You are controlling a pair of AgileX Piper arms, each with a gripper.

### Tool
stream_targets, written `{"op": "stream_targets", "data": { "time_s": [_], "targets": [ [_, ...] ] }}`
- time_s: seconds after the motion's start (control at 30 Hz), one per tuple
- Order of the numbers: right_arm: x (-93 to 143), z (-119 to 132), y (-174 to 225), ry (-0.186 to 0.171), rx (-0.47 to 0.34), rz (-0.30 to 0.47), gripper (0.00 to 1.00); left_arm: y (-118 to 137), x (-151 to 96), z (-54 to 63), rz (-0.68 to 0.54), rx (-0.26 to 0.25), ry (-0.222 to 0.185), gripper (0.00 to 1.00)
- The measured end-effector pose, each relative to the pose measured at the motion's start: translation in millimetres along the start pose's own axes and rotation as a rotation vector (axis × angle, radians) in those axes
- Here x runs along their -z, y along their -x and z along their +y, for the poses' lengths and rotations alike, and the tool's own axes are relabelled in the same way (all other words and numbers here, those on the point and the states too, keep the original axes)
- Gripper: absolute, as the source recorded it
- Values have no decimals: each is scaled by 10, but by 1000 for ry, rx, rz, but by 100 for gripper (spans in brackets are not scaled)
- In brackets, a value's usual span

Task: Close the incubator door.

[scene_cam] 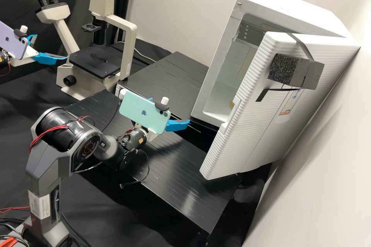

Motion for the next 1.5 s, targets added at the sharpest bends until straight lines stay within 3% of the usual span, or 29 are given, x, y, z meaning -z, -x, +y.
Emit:
{"op": "stream_targets", "data": {
  "time_s": [0.47, 0.63, 0.87, 1.03, 1.3, 1.5],
  "targets": [
    [-16, 86, 140, 8, -29, 0, 100, 0, 0, 0, 0, 0, 0, 100],
    [63, 307, 424, 12, -136, 65, 100, 0, 0, 0, 0, 0, 0, 100],
    [273, 643, 959, 14, -329, 251, 100, 0, 0, 0, 0, 0, 0, 100],
    [256, 836, 1245, 6, -426, 298, 100, 0, 0, 0, 0, 0, 0, 100],
    [37, 1117, 1483, -48, -578, 203, 100, 0, 0, 0, 0, 0, 0, 100],
    [-228, 1176, 1437, -67, -589, 89, 100, 0, 0, 0, 0, 0, 0, 100]
  ]
}}
